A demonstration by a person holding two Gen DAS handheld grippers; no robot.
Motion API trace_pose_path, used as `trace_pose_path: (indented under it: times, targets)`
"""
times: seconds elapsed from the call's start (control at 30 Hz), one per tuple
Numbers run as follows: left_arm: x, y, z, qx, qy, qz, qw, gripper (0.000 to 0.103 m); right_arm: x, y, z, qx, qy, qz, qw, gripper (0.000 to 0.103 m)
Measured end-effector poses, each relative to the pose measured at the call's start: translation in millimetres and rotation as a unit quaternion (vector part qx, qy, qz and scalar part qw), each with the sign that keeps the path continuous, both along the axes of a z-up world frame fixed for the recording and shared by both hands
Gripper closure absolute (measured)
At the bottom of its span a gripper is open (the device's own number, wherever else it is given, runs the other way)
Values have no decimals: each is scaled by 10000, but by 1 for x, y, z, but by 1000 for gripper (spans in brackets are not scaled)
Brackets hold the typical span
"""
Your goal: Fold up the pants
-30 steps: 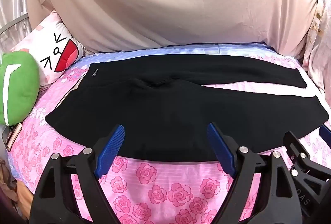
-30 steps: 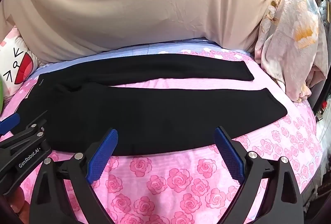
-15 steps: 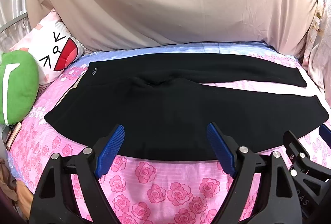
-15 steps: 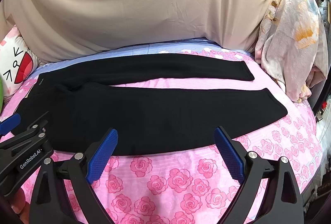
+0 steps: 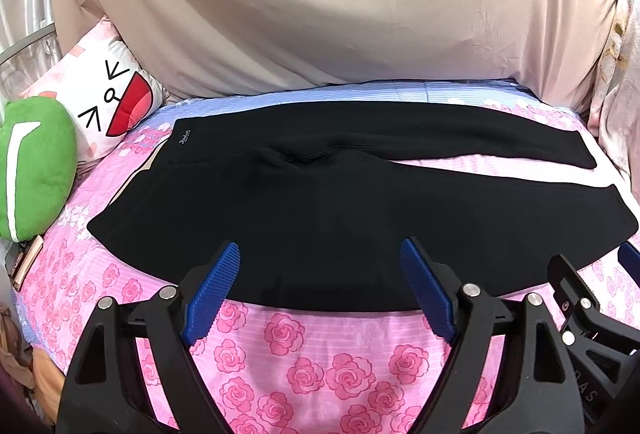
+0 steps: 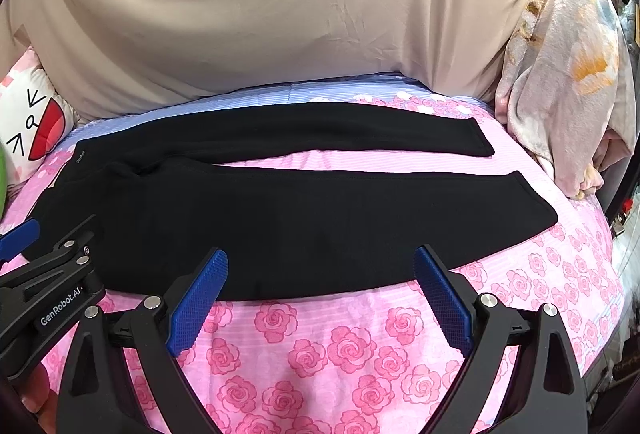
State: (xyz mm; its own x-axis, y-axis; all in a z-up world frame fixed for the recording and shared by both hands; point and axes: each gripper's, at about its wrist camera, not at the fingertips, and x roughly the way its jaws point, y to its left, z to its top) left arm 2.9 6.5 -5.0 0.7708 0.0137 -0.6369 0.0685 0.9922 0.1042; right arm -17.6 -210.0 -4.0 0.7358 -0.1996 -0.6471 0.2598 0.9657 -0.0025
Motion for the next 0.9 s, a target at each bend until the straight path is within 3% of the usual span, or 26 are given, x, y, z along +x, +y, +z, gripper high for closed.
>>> trace_pose_path:
  times: [0.9]
  targets:
    - [0,-2,0,51,-1,7,10000,17,5,2,-2,9,36,5,10000,11]
